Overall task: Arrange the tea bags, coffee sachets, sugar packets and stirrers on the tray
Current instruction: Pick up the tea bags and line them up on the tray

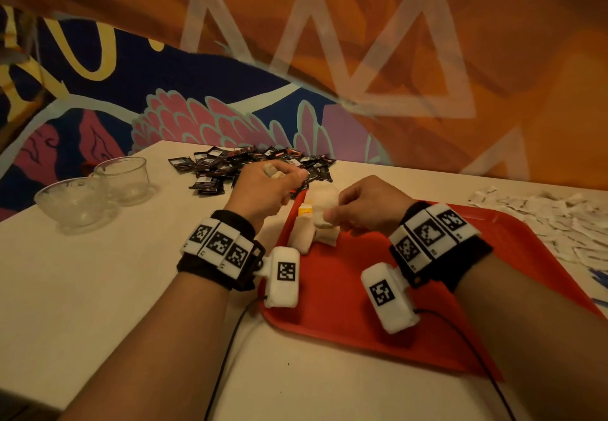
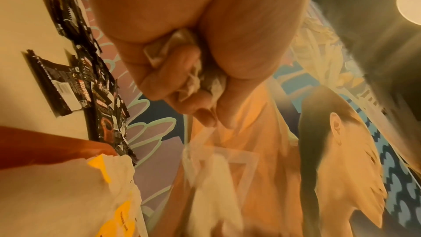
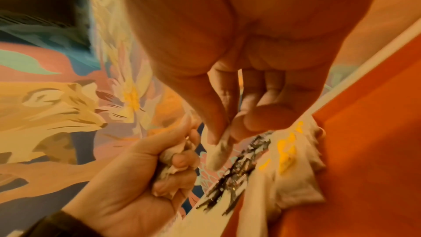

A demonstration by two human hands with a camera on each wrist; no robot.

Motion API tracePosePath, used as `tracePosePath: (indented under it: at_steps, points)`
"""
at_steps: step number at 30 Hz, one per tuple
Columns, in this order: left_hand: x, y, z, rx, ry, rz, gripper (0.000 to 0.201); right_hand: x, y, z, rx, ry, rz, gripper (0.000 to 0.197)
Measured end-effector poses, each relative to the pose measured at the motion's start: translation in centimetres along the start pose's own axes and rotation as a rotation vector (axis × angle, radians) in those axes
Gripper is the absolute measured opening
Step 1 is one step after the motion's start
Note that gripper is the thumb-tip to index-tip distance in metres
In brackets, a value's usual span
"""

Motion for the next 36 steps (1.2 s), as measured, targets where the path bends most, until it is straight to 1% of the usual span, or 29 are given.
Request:
tracePosePath:
  at_steps: [3,6,9,12,20,22,26,28,32,36]
  points:
    - [-0.5,-0.2,0.5,-0.074,0.086,-0.028,0.005,0.8,-0.1,-1.1,0.135,-0.011,0.077,0.012]
    - [-0.6,-0.2,0.9,-0.116,0.129,-0.026,0.004,1.8,0.1,-2.1,0.231,-0.004,0.131,0.010]
    - [-0.6,-0.2,1.0,-0.134,0.147,-0.024,0.004,2.6,0.2,-2.5,0.293,-0.004,0.160,0.009]
    - [-0.6,-0.2,1.1,-0.133,0.156,-0.020,0.006,2.8,0.0,-2.6,0.323,-0.015,0.155,0.009]
    - [-0.8,-0.3,1.2,-0.145,0.162,-0.015,0.006,3.3,-0.1,-2.5,0.362,-0.011,0.161,0.009]
    - [-0.8,-0.3,1.3,-0.149,0.164,-0.014,0.006,3.1,-0.1,-2.4,0.355,-0.007,0.161,0.013]
    - [-0.8,-0.3,1.3,-0.158,0.165,-0.011,0.006,2.3,0.0,-2.3,0.330,0.005,0.136,0.009]
    - [-0.7,-0.3,1.4,-0.161,0.166,-0.008,0.006,2.4,0.0,-2.5,0.325,0.016,0.150,0.012]
    - [-0.8,-0.2,1.4,-0.159,0.162,-0.009,0.006,2.9,-0.1,-2.5,0.318,0.021,0.191,0.010]
    - [-0.8,-0.3,1.5,-0.172,0.174,0.001,0.012,2.1,-0.1,-2.3,0.285,0.028,0.170,0.011]
Point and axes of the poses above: each hand's wrist, its own y-axis away from the middle knuckle, its own x-axis out of the palm, z = x × y, the point moved 5 cm from there along -y, towards the middle knuckle, and after that the axes turned 3 degrees about -z, right-handed, at the moved point
